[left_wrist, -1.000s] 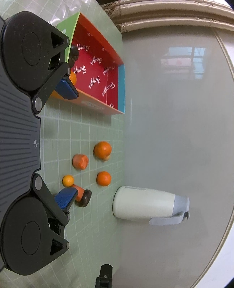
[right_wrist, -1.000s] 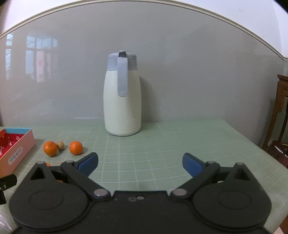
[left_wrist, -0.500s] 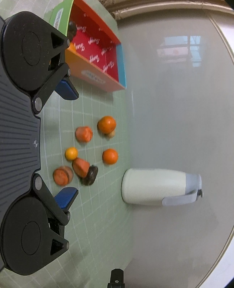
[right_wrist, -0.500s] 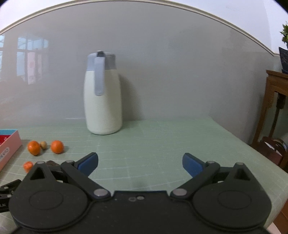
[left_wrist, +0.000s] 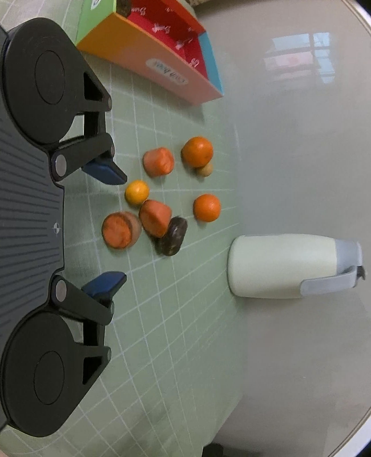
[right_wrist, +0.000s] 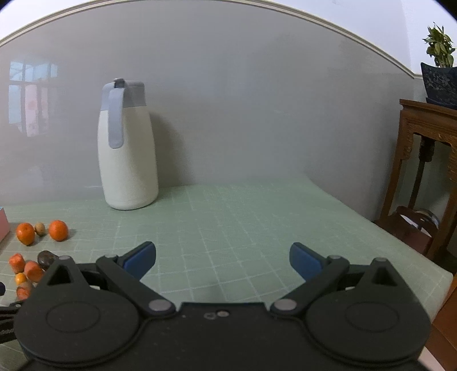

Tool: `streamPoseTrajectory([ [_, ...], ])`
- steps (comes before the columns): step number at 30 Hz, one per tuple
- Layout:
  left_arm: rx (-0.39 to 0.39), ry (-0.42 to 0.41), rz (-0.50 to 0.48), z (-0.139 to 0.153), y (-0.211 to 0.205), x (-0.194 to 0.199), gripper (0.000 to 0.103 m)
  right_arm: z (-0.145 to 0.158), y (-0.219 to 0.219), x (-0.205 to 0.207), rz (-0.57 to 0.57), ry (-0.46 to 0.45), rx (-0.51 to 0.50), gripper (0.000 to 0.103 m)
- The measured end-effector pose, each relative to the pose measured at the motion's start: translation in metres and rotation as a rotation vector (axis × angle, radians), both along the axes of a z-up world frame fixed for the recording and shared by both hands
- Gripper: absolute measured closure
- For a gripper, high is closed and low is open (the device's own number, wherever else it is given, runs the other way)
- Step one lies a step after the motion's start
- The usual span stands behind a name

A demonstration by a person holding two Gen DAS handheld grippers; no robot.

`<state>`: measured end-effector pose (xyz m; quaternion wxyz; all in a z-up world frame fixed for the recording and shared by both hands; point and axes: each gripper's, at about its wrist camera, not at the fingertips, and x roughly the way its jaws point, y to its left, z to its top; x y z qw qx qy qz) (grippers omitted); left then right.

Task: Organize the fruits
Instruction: 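Reach the left gripper to the orange-brown round piece and grasp it, then carry the orange-brown piece with the left gripper into the red box and release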

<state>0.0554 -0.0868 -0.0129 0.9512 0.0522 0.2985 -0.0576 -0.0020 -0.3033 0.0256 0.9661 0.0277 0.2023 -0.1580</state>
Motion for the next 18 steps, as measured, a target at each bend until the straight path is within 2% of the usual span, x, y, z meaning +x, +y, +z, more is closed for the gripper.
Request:
streamPoseTrajectory([
  [5, -0.012, 0.018, 0.018, -0.003, -0.004, 0.010, 0.047, -0.003, -0.008, -0.004, -0.020, 0.008, 0.002, 0.003],
  [7, -0.014, 0.025, 0.028, -0.004, -0.005, 0.012, 0.061, -0.004, -0.011, -0.002, -0.030, 0.010, 0.005, 0.003],
  [10, -0.026, 0.032, 0.034, -0.006, -0.004, 0.014, 0.072, -0.006, -0.015, 0.005, -0.056, 0.014, -0.001, 0.003],
  [14, -0.037, 0.031, 0.034, -0.006, -0.002, 0.014, 0.072, -0.008, -0.021, 0.012, -0.077, 0.019, 0.038, 0.003],
  [18, -0.052, 0.009, 0.042, 0.001, 0.005, 0.011, 0.072, -0.008, -0.016, 0.011, -0.065, 0.019, 0.034, 0.003],
])
